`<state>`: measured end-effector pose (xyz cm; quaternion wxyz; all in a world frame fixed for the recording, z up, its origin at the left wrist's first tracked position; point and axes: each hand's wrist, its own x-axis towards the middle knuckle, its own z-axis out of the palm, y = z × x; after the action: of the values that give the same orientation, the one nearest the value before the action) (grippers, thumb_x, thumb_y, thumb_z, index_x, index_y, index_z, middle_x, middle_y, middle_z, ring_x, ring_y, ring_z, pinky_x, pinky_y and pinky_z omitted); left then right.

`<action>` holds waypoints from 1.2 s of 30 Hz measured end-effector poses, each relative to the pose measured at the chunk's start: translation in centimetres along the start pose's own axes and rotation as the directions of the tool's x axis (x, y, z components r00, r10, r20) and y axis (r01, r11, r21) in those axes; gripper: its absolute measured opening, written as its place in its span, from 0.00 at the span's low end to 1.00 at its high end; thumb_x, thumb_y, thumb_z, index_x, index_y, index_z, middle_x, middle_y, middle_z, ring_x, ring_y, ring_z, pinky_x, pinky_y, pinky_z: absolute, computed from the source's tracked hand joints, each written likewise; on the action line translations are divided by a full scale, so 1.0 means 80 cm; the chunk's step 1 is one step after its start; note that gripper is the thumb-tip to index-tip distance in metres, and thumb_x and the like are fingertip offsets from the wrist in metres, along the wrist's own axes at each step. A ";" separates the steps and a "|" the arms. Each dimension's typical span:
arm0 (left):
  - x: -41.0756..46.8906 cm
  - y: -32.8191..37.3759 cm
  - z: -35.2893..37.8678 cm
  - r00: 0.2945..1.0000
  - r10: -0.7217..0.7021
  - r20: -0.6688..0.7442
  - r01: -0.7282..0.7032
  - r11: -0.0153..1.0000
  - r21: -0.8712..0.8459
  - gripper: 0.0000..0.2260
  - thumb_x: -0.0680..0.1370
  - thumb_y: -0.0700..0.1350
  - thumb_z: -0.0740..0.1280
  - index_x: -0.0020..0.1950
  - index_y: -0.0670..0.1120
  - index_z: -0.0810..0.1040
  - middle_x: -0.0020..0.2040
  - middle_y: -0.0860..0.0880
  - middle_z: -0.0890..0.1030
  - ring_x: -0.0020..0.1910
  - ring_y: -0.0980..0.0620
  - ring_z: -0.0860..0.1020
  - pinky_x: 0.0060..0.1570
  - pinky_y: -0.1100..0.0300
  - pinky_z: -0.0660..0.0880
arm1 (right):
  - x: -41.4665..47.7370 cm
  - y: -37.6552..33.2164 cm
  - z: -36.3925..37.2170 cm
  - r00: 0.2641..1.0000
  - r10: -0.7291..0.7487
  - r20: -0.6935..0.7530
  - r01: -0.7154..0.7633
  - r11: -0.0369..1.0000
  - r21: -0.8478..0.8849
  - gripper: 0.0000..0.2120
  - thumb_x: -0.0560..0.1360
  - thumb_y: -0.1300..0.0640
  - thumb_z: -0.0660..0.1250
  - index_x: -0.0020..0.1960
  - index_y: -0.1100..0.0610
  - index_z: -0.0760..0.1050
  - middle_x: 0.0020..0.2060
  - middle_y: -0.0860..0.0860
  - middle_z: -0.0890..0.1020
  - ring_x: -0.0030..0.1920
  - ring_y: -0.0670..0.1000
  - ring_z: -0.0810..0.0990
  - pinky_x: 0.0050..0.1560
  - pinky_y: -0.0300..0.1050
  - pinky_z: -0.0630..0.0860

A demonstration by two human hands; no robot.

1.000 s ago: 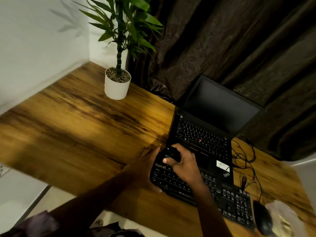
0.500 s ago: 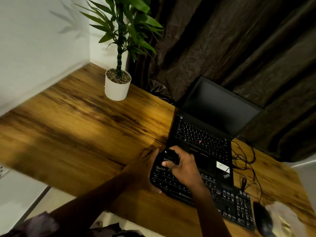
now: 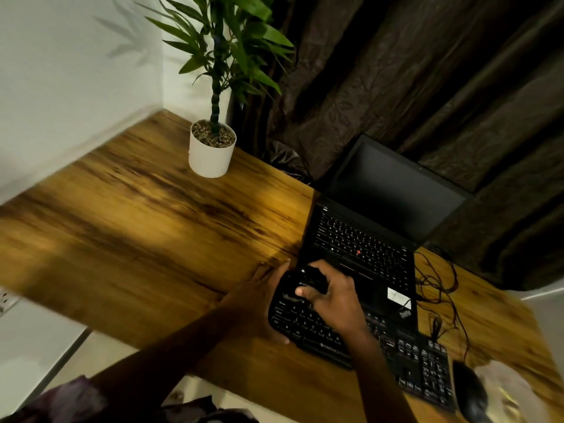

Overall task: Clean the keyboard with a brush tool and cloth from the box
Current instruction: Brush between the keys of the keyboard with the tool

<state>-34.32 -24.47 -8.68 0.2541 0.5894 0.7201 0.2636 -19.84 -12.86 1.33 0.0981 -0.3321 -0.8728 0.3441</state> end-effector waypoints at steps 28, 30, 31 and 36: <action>0.000 0.004 -0.005 0.999 0.020 -0.026 -0.020 1.000 -0.013 0.65 0.58 0.69 0.77 0.79 0.55 0.36 0.79 0.53 0.52 0.77 0.51 0.49 0.75 0.47 0.59 | -0.008 0.008 -0.015 1.000 0.024 -0.001 -0.024 0.999 -0.037 0.15 0.71 0.61 0.76 0.51 0.47 0.77 0.41 0.42 0.83 0.43 0.35 0.81 0.39 0.26 0.74; 0.000 0.003 -0.004 0.999 0.024 -0.033 -0.024 1.000 0.005 0.65 0.57 0.71 0.76 0.79 0.55 0.36 0.79 0.52 0.53 0.77 0.51 0.49 0.75 0.47 0.59 | -0.009 0.011 -0.015 0.999 0.029 -0.015 -0.029 1.000 -0.009 0.15 0.71 0.60 0.76 0.53 0.48 0.77 0.43 0.43 0.83 0.43 0.36 0.82 0.39 0.27 0.75; 0.000 0.003 -0.004 0.999 0.022 -0.031 -0.022 1.000 0.005 0.65 0.57 0.71 0.76 0.79 0.55 0.37 0.79 0.52 0.53 0.77 0.51 0.49 0.75 0.47 0.59 | -0.011 0.016 -0.020 0.999 0.041 -0.021 -0.041 0.999 -0.008 0.15 0.71 0.60 0.76 0.53 0.48 0.78 0.43 0.43 0.84 0.44 0.37 0.82 0.41 0.28 0.76; 0.000 0.002 -0.003 1.000 0.010 -0.027 -0.010 1.000 -0.006 0.65 0.56 0.71 0.76 0.79 0.57 0.37 0.80 0.51 0.52 0.78 0.50 0.49 0.75 0.46 0.60 | -0.028 0.049 -0.051 0.993 0.117 -0.020 -0.119 0.990 -0.077 0.16 0.70 0.58 0.77 0.54 0.47 0.78 0.45 0.43 0.84 0.44 0.39 0.82 0.45 0.36 0.79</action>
<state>-34.40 -24.48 -8.38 0.2448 0.5887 0.7196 0.2751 -14.49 -9.97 1.90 0.0712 -0.3893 -0.8636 0.3122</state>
